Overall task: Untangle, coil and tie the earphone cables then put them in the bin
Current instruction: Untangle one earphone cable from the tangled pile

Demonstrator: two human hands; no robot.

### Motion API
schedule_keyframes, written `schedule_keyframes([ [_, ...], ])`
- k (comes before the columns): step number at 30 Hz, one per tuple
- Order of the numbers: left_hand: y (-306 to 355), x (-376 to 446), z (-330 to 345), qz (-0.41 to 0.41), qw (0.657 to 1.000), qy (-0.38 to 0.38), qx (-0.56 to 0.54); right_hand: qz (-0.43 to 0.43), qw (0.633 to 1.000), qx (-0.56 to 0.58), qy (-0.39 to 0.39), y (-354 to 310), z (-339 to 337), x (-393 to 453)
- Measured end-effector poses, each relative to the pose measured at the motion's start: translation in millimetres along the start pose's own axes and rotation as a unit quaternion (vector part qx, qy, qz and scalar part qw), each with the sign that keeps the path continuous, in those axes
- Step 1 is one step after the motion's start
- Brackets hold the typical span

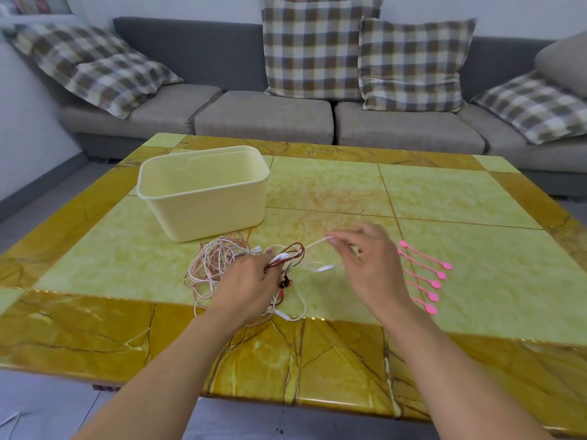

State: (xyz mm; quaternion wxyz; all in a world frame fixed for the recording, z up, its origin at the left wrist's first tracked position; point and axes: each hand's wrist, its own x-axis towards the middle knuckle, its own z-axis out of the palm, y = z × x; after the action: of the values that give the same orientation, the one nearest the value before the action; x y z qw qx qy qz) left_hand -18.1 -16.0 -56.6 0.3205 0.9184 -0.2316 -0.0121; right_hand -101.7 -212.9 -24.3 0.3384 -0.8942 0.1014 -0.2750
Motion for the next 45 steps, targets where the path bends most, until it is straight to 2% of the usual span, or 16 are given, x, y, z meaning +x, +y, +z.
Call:
schedule_keyframes([
  [3,0,1,0,-0.017,1.0,-0.004,0.011,0.031,0.987,0.047,0.153,-2,-8,2],
  [6,1,2,-1,-0.034,0.999,-0.006,0.009,0.096,0.952,0.184,0.225,-9,-15,4],
  [8,1,2,-1,-0.022,0.999,-0.012,0.034,0.078,0.944,0.2,0.25,-10,-19,5],
  [12,7,-3,-1,0.015,0.998,-0.014,0.052,-0.072,0.969,-0.003,0.236,-2,-20,4],
  [15,13,-7,-4,0.025,0.998,-0.011,0.056,-0.126,0.957,-0.145,0.218,4,-18,3],
  [18,21,-9,-5,0.027,0.998,-0.003,0.055,-0.159,0.945,-0.196,0.208,6,-23,5],
  [22,22,-6,-3,-0.014,0.999,0.004,0.032,-0.171,0.946,-0.181,0.206,4,-32,8],
  [24,18,-4,-1,-0.056,0.998,0.017,-0.006,-0.043,0.964,-0.115,0.238,8,-37,8],
  [26,16,-1,0,-0.094,0.995,0.03,-0.031,0.127,0.951,-0.018,0.28,17,-45,8],
  [29,10,3,3,-0.105,0.993,0.035,-0.031,0.225,0.932,0.001,0.286,30,-52,9],
  [35,17,4,5,-0.077,0.995,0.022,0.058,0.154,0.94,-0.059,0.297,34,-48,8],
  [38,17,3,9,-0.076,0.993,0.024,0.088,0.026,0.936,0.082,0.342,28,-54,5],
  [40,15,4,11,-0.065,0.993,0.025,0.094,0.042,0.91,0.206,0.356,16,-53,2],
  [42,16,5,13,-0.054,0.995,0.03,0.075,0.034,0.914,0.15,0.376,11,-51,0],
  [44,17,6,15,-0.043,0.997,0.029,0.059,0.016,0.944,0.075,0.319,16,-46,1],
  [45,17,6,16,-0.034,0.997,0.03,0.055,0.033,0.966,0.058,0.25,19,-43,2],
])
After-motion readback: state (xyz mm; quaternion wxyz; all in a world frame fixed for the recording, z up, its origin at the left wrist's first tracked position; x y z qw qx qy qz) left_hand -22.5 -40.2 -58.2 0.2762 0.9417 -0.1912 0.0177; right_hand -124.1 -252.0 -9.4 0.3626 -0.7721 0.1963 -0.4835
